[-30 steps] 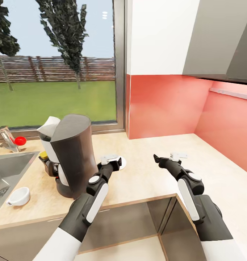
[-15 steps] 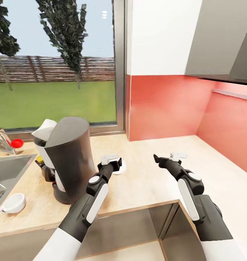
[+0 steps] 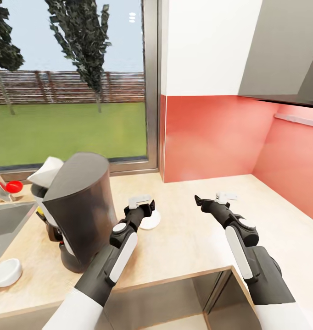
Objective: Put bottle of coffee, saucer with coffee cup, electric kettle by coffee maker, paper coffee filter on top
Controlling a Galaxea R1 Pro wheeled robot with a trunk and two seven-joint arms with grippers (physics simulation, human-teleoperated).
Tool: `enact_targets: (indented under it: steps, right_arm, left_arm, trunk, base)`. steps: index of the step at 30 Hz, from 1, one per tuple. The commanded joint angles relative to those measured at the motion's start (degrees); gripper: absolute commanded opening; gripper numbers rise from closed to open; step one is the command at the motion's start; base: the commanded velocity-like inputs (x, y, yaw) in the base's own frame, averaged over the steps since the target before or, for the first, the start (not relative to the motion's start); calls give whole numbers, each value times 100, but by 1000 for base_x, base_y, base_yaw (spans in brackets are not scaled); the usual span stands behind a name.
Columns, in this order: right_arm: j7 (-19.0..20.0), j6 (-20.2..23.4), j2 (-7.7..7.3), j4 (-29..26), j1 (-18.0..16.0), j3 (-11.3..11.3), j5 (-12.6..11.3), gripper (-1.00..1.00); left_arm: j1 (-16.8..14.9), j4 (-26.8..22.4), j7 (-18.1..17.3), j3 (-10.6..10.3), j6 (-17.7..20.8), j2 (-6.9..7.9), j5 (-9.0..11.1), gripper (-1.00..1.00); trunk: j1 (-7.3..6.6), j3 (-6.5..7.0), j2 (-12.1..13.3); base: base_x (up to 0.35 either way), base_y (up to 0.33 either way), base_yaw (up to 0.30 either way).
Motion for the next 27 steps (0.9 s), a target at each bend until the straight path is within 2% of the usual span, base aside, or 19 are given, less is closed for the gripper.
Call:
enact_targets:
  steps: [1,21,27]
  right_arm:
    - [-43,21,-7,-7,-6,11,-50,100]
    - [-44,21,-11,-1,-6,11,-29,100]
    - [-46,21,-13,0,-6,11,-28,100]
  left_arm:
    - [-4,-4,44,-8,17,0,52,100]
    - [-2,169,39,-8,-20,0,181,100]
    - [-1,169,33,-8,-28,0,271,100]
  trunk:
    - [5,-13,-13]
    - [5,-13,-13]
    - [5,-13,-13]
  base:
    - [86,0,0]
    - [64,0,0]
    - [160,0,0]
